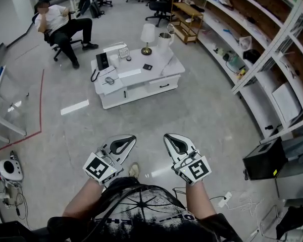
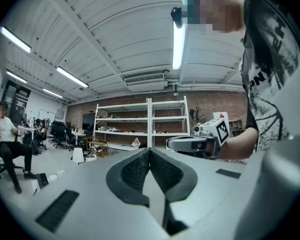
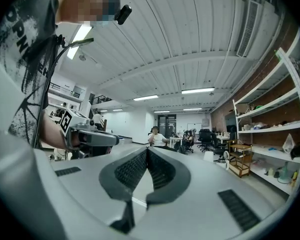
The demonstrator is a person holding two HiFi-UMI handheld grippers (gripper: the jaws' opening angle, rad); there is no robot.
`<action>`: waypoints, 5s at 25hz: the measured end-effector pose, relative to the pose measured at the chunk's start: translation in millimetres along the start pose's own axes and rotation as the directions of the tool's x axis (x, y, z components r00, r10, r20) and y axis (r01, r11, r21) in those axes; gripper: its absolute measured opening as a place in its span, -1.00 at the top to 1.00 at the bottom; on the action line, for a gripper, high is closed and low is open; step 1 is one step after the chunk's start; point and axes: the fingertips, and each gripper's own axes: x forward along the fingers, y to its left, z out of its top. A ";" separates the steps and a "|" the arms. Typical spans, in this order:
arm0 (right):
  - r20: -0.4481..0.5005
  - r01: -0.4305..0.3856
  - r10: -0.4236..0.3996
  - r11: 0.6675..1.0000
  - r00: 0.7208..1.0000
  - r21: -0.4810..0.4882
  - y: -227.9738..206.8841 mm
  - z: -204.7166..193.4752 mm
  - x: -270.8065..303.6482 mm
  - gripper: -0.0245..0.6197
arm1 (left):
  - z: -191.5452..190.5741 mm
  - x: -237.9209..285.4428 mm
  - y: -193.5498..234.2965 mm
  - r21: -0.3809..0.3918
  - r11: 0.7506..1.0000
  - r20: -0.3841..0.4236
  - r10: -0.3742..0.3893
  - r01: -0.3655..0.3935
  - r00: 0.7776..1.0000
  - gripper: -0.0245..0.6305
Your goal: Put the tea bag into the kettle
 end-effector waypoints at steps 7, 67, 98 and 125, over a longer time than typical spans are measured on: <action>0.006 0.051 -0.051 0.999 0.999 0.014 -43.9 -0.6 50.2 0.90 | 6.8 30.5 60.8 -0.006 0.999 0.003 -0.041 0.041 0.999 0.91; -0.021 -0.143 0.143 0.990 0.989 0.010 -412.7 -34.3 228.7 0.90 | -4.5 368.3 306.0 -0.029 0.998 -0.017 0.064 -0.064 0.998 0.91; -0.005 -0.106 0.107 0.993 0.994 0.060 -538.3 -50.0 359.9 0.90 | -15.0 461.6 467.9 -0.061 0.996 -0.003 0.064 -0.064 0.998 0.91; -0.047 -0.194 0.196 0.980 0.979 0.035 -668.1 -76.6 585.6 0.90 | -45.5 529.7 674.6 -0.126 0.975 -0.034 0.179 -0.182 0.983 0.91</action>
